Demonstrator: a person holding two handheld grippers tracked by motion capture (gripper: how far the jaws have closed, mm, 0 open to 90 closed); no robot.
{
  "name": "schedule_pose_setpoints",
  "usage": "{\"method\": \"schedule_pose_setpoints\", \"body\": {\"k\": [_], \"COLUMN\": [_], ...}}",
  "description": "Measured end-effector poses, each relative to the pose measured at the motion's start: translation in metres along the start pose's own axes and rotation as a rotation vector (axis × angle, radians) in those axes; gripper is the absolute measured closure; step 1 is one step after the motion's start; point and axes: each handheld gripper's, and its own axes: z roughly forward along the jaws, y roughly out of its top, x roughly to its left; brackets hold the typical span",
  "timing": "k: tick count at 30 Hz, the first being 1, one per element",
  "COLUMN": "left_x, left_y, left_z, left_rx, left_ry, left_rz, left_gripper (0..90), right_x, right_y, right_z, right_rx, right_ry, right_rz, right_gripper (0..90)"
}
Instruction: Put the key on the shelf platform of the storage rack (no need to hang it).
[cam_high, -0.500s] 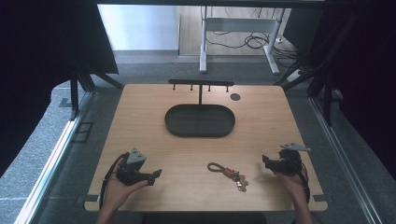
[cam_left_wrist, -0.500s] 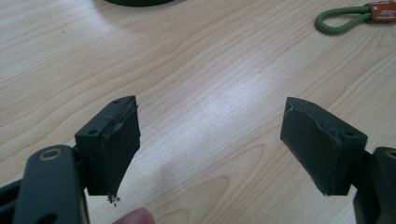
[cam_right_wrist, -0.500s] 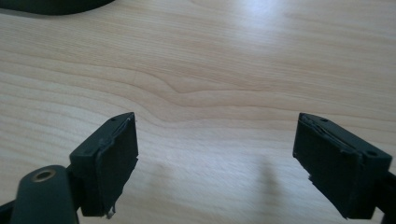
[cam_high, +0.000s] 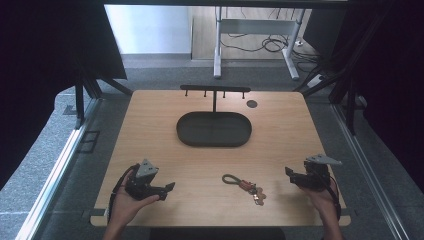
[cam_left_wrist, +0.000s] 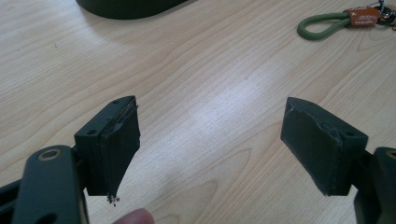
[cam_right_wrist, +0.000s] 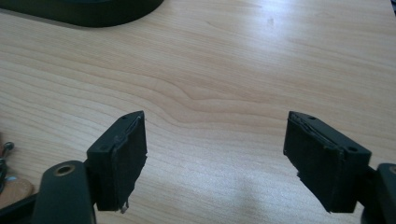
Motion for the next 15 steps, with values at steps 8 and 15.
{"method": "schedule_pose_setpoints", "body": {"k": [8,15], "left_x": [-0.001,-0.001], "left_y": [0.0,0.001], "left_z": [-0.003,-0.004], "left_rx": [-0.006,-0.007], "left_ry": [-0.005,-0.017], "left_rz": [-0.006,-0.005], "left_gripper": [20.0,19.7], "right_x": [0.007,0.014], "right_y": [0.007,0.019], "right_z": [-0.007,-0.012], "right_rx": [-0.02,0.013], "right_ry": [0.038,0.094], "right_rz": [-0.091,-0.122], "right_gripper": [26.9,28.9]}}
